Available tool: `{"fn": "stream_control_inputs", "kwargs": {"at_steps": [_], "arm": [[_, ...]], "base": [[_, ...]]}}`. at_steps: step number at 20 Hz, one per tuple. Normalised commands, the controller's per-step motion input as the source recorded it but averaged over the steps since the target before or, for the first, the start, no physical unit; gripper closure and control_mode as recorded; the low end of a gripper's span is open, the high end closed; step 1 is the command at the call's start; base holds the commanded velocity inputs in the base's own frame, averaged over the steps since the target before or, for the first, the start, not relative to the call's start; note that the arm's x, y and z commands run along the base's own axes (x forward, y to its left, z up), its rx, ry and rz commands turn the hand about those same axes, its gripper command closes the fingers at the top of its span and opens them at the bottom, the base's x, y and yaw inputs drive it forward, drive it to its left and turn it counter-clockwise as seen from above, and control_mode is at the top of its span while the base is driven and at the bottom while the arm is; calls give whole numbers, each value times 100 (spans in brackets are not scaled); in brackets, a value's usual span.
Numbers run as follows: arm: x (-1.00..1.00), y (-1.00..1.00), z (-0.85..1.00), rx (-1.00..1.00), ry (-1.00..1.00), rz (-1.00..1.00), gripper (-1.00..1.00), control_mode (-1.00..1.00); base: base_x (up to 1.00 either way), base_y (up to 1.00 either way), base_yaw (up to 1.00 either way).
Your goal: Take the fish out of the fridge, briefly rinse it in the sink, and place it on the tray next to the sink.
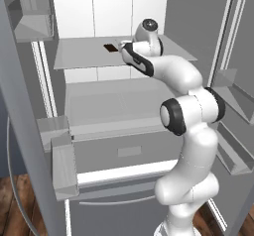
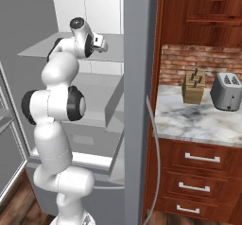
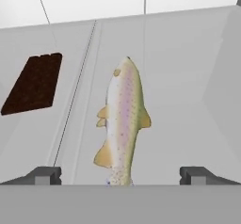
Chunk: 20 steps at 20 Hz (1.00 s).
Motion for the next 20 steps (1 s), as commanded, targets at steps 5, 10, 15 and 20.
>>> {"fn": "stream_control_inputs", "kwargs": {"at_steps": [5, 10, 15, 20], "arm": [[29, 0, -15, 0, 0, 0, -100, -100], [8, 0, -39, 0, 0, 0, -100, -100], [0, 3, -42, 0, -2, 0, 100, -100], [0, 0, -2, 0, -2, 0, 100, -100]], "base": [[0, 0, 0], [0, 0, 0], [0, 0, 0], [0, 0, 0]]}}
